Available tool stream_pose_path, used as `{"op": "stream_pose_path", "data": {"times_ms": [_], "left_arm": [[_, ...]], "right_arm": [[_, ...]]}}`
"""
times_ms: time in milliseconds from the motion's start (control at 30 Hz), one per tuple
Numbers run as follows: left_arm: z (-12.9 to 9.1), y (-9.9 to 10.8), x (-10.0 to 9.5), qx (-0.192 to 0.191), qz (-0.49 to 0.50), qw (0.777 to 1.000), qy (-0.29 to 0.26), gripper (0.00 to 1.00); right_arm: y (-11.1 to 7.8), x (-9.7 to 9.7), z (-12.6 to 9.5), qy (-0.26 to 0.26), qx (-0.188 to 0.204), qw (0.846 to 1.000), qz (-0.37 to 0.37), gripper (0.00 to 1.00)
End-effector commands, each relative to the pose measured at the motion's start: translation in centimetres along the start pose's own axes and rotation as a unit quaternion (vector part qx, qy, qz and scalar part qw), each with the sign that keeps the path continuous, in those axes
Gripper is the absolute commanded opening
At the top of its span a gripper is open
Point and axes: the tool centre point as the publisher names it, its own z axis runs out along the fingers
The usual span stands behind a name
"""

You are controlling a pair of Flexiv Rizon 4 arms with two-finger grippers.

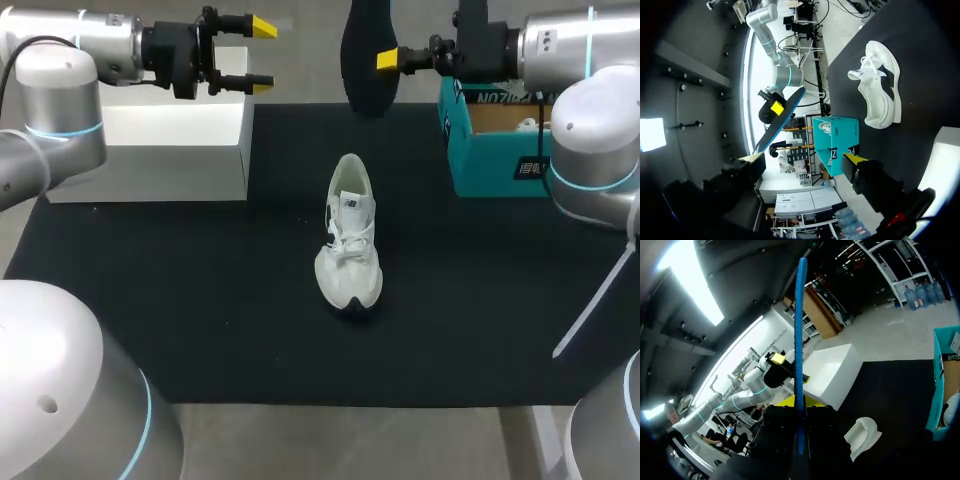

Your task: Take the shoe out of the shoebox, open the shoe tongue, remove and reinsert the insole, then place the shoe into the shoebox

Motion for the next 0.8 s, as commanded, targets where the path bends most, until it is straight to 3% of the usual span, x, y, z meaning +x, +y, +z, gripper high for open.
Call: {"op": "stream_pose_path", "data": {"times_ms": [33,400,800], "left_arm": [[0.0,-0.1,0.0,-0.001,0.001,1.0,0.001,1.0],[0.0,-0.1,0.0,-0.001,0.001,1.0,0.001,1.0],[0.0,-0.1,0.0,-0.001,0.001,1.0,0.001,1.0]], "right_arm": [[-2.3,-0.7,2.0,0.002,-0.054,0.998,-0.015,0.0],[-4.4,-3.2,2.2,0.004,-0.054,0.999,0.0,0.0],[-4.4,-3.2,2.2,0.004,-0.054,0.999,0.0,0.0]]}}
